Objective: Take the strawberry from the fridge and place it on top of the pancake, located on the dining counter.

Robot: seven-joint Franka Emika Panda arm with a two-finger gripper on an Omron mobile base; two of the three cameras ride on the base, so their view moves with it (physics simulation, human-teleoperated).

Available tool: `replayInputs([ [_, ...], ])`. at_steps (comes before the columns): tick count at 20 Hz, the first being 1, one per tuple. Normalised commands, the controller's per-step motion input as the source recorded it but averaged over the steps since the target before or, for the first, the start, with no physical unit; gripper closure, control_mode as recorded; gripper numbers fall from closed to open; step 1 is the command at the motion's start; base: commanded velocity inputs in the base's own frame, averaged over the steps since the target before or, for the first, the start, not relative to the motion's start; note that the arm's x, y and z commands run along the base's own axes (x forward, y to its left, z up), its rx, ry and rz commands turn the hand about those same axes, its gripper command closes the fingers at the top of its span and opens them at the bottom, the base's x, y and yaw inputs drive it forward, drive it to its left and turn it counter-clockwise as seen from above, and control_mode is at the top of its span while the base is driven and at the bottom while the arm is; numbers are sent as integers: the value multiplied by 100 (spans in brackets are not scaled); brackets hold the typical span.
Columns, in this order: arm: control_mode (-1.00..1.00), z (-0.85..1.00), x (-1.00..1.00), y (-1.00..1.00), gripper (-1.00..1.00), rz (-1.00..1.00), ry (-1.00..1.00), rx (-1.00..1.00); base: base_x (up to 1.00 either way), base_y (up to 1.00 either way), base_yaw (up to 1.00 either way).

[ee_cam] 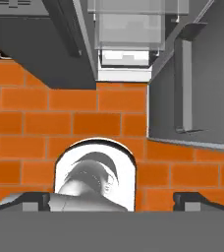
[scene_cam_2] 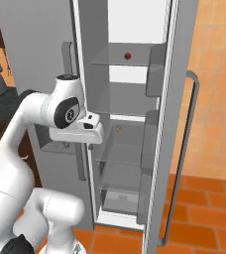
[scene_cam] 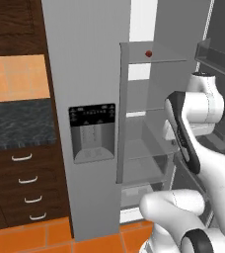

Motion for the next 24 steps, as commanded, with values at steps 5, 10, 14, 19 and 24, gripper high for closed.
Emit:
replayInputs([
  [5, -100, 0, 0, 82, -100, -28, -57, 3, 0, 0, 0],
  [10, -100, 0, 0, 2, -100, -10, 0, 0, 0, 0, 0],
  [14, -100, -10, -15, 0, -100, 4, 0, 0, 0, 0, 0],
  [19, -100, -9, -21, 10, -100, 13, 1, 0, 0, 0, 0],
  [24, -100, -30, -23, 20, -100, 15, 0, -8, 0, 0, 0],
])
